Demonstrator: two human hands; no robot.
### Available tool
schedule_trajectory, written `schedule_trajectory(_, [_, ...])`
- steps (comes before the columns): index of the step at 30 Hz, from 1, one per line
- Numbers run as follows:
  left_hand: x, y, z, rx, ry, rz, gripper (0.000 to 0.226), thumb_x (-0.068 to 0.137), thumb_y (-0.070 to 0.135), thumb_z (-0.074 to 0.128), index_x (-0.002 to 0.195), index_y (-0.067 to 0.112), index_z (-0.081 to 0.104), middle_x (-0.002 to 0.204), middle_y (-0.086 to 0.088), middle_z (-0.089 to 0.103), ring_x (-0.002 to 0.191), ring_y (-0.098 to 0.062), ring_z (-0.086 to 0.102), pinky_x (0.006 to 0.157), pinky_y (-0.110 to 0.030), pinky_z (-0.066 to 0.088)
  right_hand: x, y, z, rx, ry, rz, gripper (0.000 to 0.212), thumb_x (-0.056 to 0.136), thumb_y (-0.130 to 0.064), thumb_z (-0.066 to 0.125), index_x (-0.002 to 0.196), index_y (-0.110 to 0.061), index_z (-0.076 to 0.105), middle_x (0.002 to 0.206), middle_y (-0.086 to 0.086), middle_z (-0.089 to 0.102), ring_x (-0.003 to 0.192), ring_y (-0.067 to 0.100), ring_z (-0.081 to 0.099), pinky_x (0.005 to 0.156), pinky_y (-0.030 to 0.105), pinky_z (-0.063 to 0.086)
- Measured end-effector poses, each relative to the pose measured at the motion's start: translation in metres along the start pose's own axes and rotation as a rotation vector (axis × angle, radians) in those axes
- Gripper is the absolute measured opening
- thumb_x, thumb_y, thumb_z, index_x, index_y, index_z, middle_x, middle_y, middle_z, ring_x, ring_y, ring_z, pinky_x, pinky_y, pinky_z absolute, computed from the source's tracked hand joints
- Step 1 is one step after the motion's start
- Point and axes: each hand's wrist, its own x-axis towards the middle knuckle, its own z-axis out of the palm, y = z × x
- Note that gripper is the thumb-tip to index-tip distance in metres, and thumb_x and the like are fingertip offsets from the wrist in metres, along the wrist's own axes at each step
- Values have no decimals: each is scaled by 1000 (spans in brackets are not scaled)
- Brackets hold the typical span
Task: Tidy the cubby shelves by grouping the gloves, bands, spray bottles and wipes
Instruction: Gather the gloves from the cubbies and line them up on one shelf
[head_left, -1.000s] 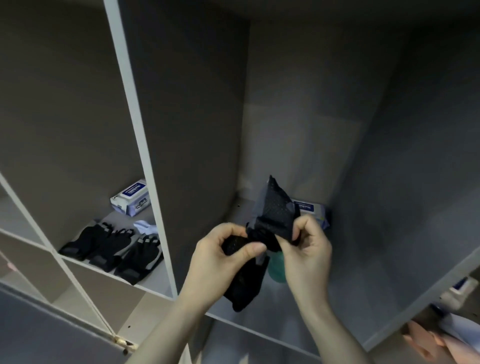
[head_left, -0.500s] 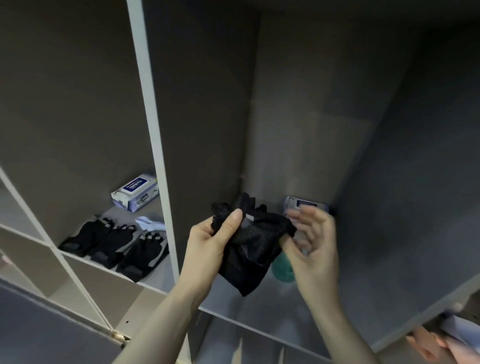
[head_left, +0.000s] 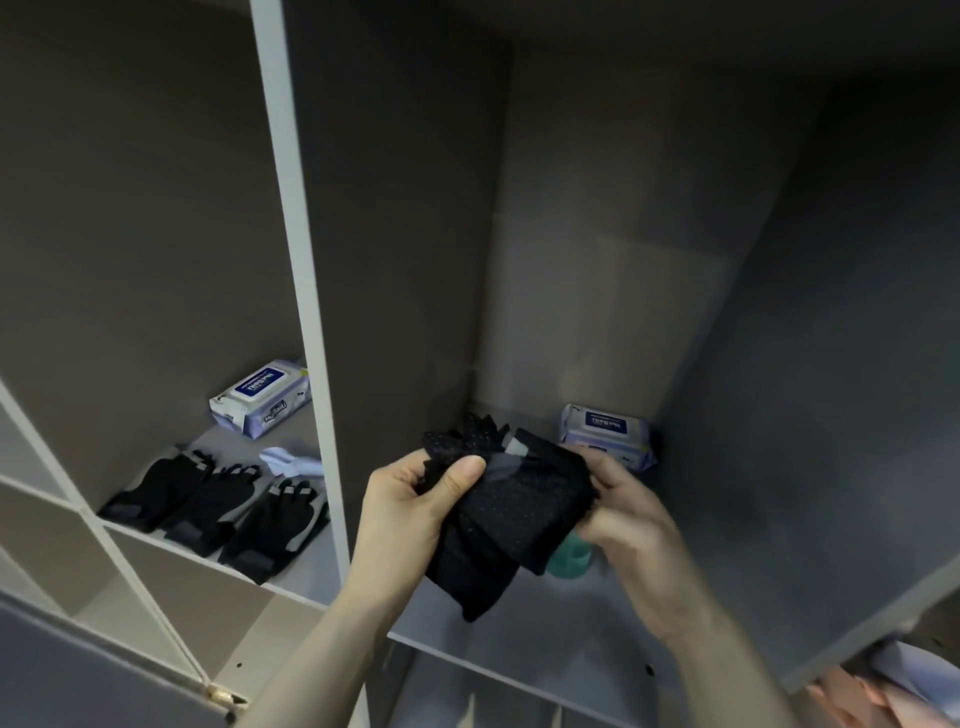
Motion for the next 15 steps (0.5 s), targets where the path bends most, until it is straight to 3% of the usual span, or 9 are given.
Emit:
schedule_trajectory(3, [1, 2, -3, 63, 3, 36, 20, 71, 34, 70, 81, 19, 77, 82, -3, 77, 77, -13, 72, 65, -21, 54, -1, -12, -2, -16, -88, 33, 44, 70, -17, 49, 108, -15, 71, 107, 10, 71, 92, 15, 65, 75, 23, 50])
schedule_trajectory(6, [1, 1, 0, 116, -30, 58, 16, 70, 36, 72, 78, 23, 77, 77, 1, 76, 73, -8, 70, 63, -18, 51, 1, -13, 16, -328, 81, -68, 17, 81, -37, 70, 84, -21, 73, 80, -4, 71, 78, 4, 64, 70, 18, 47])
schedule_trajectory(10, [1, -2, -1, 127, -4, 34, 16, 68, 36, 72, 79, 25, 77, 78, 1, 76, 74, -10, 70, 65, -23, 53, 1, -2, 25, -441, 394, -279, 16, 87, -30, 67, 73, -22, 70, 66, 0, 65, 64, 0, 56, 60, 19, 43])
schedule_trajectory(12, [0, -3, -4, 122, 24, 19, 13, 67, 34, 73, 77, 27, 77, 76, 3, 76, 72, -8, 70, 63, -19, 52, 1, 1, 26, -399, 519, -324, 21, 89, -29, 64, 71, -22, 70, 63, -4, 64, 62, -5, 54, 58, 12, 42])
schedule_trajectory(15, [-1, -3, -6, 86, 41, -23, 12, 66, 32, 74, 76, 26, 78, 76, 1, 76, 72, -9, 71, 62, -19, 53, 4, 4, 29, -252, 554, -296, 25, 87, -35, 61, 67, -21, 67, 59, -16, 60, 60, -7, 52, 58, 10, 41])
